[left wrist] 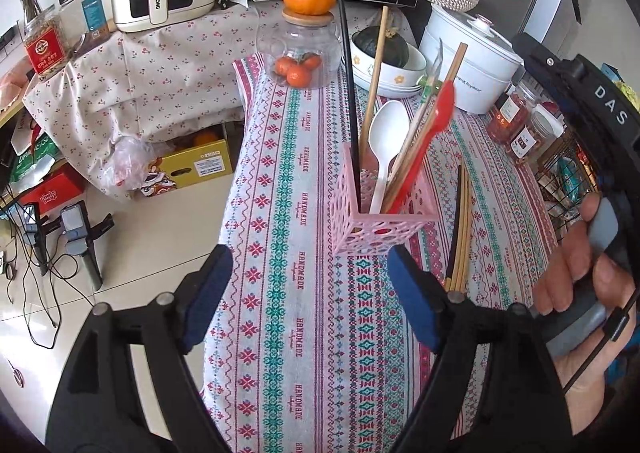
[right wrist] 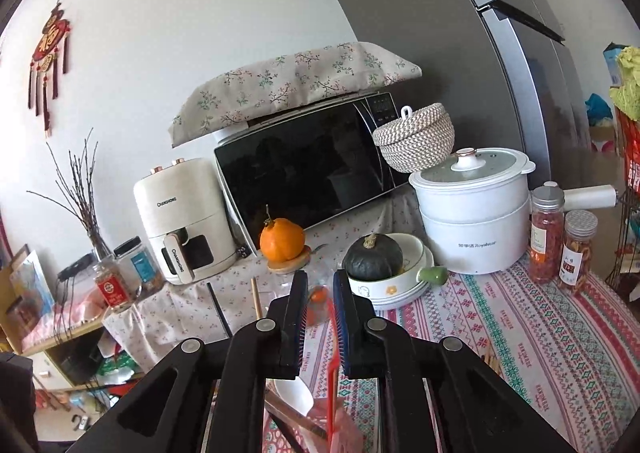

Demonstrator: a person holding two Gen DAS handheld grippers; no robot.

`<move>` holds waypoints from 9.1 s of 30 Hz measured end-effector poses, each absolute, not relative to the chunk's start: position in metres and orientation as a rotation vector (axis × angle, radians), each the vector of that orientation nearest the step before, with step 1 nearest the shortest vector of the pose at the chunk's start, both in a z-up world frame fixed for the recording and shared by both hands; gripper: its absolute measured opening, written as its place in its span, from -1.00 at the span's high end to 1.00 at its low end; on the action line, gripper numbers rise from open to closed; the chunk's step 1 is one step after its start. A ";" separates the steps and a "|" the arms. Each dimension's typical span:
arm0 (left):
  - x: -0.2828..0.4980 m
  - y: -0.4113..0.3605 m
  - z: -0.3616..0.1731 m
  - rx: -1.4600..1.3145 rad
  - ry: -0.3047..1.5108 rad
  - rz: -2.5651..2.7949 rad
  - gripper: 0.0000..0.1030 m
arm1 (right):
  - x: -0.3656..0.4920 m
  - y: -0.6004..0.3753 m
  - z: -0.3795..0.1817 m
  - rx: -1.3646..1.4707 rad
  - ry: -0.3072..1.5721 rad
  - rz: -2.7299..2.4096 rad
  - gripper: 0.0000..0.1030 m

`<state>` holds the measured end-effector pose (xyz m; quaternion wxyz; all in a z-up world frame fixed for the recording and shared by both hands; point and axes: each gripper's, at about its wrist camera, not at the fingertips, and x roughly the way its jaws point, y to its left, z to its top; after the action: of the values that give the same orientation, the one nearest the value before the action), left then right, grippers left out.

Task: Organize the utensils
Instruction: 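Lower the black chopstick and red spoon into the pink basket and open both tools, then grasp a bamboo chopstick with the right tool while the left tool grasps bamboo chopsticks, then lift both held bamboo chopsticks up toward the pink basket, then lower both held bamboo chopsticks into the pink basket and open both tools, then grasp another bamboo chopstick from the table with the right tool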

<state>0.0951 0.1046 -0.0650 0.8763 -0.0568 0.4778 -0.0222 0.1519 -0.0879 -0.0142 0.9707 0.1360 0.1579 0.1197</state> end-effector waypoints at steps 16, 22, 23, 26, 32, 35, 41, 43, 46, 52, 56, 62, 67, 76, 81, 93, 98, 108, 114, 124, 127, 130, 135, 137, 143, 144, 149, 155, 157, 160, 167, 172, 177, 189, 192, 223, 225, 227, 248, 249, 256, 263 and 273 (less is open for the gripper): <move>0.093 0.076 -0.080 -0.092 1.034 -0.079 -0.72 | 0.142 -0.176 -0.025 0.173 0.638 0.161 -0.43; 0.093 0.062 -0.089 -0.083 1.061 -0.101 -0.72 | 0.160 -0.203 -0.074 0.211 0.829 0.121 -0.51; 0.093 0.061 -0.090 -0.079 1.063 -0.102 -0.72 | 0.165 -0.207 -0.083 0.215 0.868 0.113 -0.51; 0.092 0.057 -0.095 -0.071 1.072 -0.101 -0.72 | 0.182 -0.214 -0.107 0.222 0.965 0.123 -0.51; 0.095 0.049 -0.104 -0.066 1.107 -0.116 -0.72 | 0.211 -0.223 -0.153 0.241 1.082 0.099 -0.33; 0.097 0.047 -0.106 -0.067 1.114 -0.124 -0.72 | 0.223 -0.226 -0.171 0.282 1.128 0.093 0.14; 0.098 0.044 -0.108 -0.074 1.124 -0.140 -0.72 | 0.239 -0.223 -0.182 0.348 1.138 0.109 0.51; 0.098 0.044 -0.108 -0.071 1.125 -0.144 -0.72 | 0.244 -0.213 -0.184 0.314 1.149 0.108 0.60; 0.098 0.044 -0.107 -0.069 1.123 -0.146 -0.72 | 0.246 -0.203 -0.183 0.253 1.144 0.090 0.67; 0.095 0.043 -0.104 -0.060 1.110 -0.147 -0.72 | 0.247 -0.182 -0.184 0.156 1.195 0.098 0.70; 0.092 0.039 -0.102 -0.039 1.095 -0.152 -0.72 | 0.245 -0.166 -0.183 -0.001 1.237 0.047 0.76; 0.079 0.020 -0.090 0.035 1.038 -0.211 -0.72 | 0.237 -0.200 -0.179 0.114 1.278 0.046 0.88; 0.073 -0.024 -0.090 0.180 0.978 -0.238 -0.33 | 0.222 -0.248 -0.163 0.203 1.253 0.054 0.88; 0.161 -0.093 -0.131 0.175 1.142 -0.263 0.74 | 0.190 -0.292 -0.147 0.254 1.242 0.095 0.87; 0.223 -0.102 -0.147 0.111 1.173 -0.200 0.82 | 0.183 -0.305 -0.148 0.281 1.242 0.115 0.87; 0.258 -0.115 -0.180 0.134 1.243 -0.131 0.84 | 0.172 -0.333 -0.149 0.330 1.246 0.121 0.87; 0.259 -0.108 -0.180 0.045 1.259 -0.158 0.84 | 0.174 -0.336 -0.152 0.339 1.254 0.113 0.87; 0.242 -0.118 -0.175 0.098 1.264 -0.193 0.84 | 0.176 -0.334 -0.154 0.346 1.256 0.110 0.87; 0.249 -0.138 -0.181 0.138 1.275 -0.199 0.82 | 0.176 -0.333 -0.155 0.347 1.257 0.108 0.87; 0.234 -0.150 -0.158 0.169 1.164 -0.182 0.88 | 0.173 -0.329 -0.146 0.334 1.226 0.111 0.87; 0.209 -0.137 -0.129 0.150 1.100 -0.218 0.88 | 0.167 -0.326 -0.134 0.330 1.190 0.104 0.87; 0.178 -0.121 -0.097 0.143 1.016 -0.261 0.88 | 0.158 -0.321 -0.120 0.322 1.149 0.108 0.87; 0.127 -0.087 -0.048 0.161 0.872 -0.322 0.88 | 0.137 -0.311 -0.091 0.285 1.061 0.129 0.87; 0.110 -0.076 -0.035 0.147 0.824 -0.336 0.88 | 0.128 -0.306 -0.079 0.277 1.024 0.135 0.87; 0.072 -0.031 0.008 0.091 0.660 -0.321 0.89 | 0.106 -0.281 -0.039 0.173 0.893 0.119 0.87; 0.068 -0.023 0.015 0.086 0.636 -0.313 0.89 | 0.104 -0.277 -0.034 0.166 0.874 0.118 0.87; 0.062 0.012 0.042 0.007 0.522 -0.259 0.89 | 0.100 -0.259 -0.013 0.155 0.805 0.135 0.88; 0.063 0.050 0.057 -0.091 0.446 -0.184 0.89 | 0.107 -0.236 -0.006 0.162 0.779 0.171 0.88; 0.065 0.057 0.058 -0.107 0.434 -0.164 0.89 | 0.110 -0.229 -0.006 0.164 0.777 0.184 0.88; 0.071 0.065 0.055 -0.108 0.427 -0.131 0.89 | 0.114 -0.218 -0.008 0.160 0.775 0.202 0.88; 0.106 0.074 0.017 -0.126 0.567 -0.105 0.89 | 0.124 -0.194 -0.014 0.165 0.773 0.236 0.87; 0.124 0.072 -0.004 -0.144 0.649 -0.107 0.88 | 0.127 -0.181 -0.012 0.175 0.755 0.272 0.87; 0.134 0.075 -0.015 -0.191 0.676 -0.139 0.88 | 0.128 -0.167 -0.010 0.181 0.734 0.308 0.87; 0.116 0.086 -0.012 -0.199 0.729 -0.085 -0.48 | 0.130 -0.145 0.004 0.192 0.666 0.379 0.87; 0.106 0.092 -0.016 -0.187 0.761 -0.060 -0.63 | 0.130 -0.137 0.015 0.209 0.639 0.406 0.87; 0.098 0.101 -0.055 -0.144 0.853 0.017 -0.76 | 0.164 -0.097 -0.025 0.184 0.736 0.450 -0.11; 0.097 0.098 -0.055 -0.142 0.859 0.007 -0.76 | 0.160 -0.107 -0.022 0.193 0.735 0.438 -0.21; 0.096 0.095 -0.056 -0.141 0.868 -0.003 -0.77 | 0.156 -0.119 -0.021 0.201 0.736 0.417 -0.36; 0.099 0.047 -0.095 -0.103 1.054 -0.109 -0.85 | 0.199 -0.223 -0.139 0.236 1.069 0.062 -0.53; 0.100 0.047 -0.096 -0.101 1.059 -0.110 -0.85 | 0.203 -0.225 -0.144 0.246 1.077 0.060 -0.48; 0.101 0.046 -0.097 -0.107 1.072 -0.128 -0.85 | 0.228 -0.224 -0.173 0.330 1.127 0.106 0.48; 0.100 0.043 -0.096 -0.086 1.066 -0.145 -0.85 | 0.239 -0.211 -0.181 0.326 1.146 0.134 0.70; 0.093 0.036 -0.090 -0.052 1.048 -0.171 -0.85 | 0.240 -0.167 -0.183 0.030 1.217 0.037 0.79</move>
<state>0.0930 0.0360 -0.0900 0.8621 -0.0248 0.4995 -0.0816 0.2399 -0.1667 -0.1826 0.8203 0.0140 0.5716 0.0173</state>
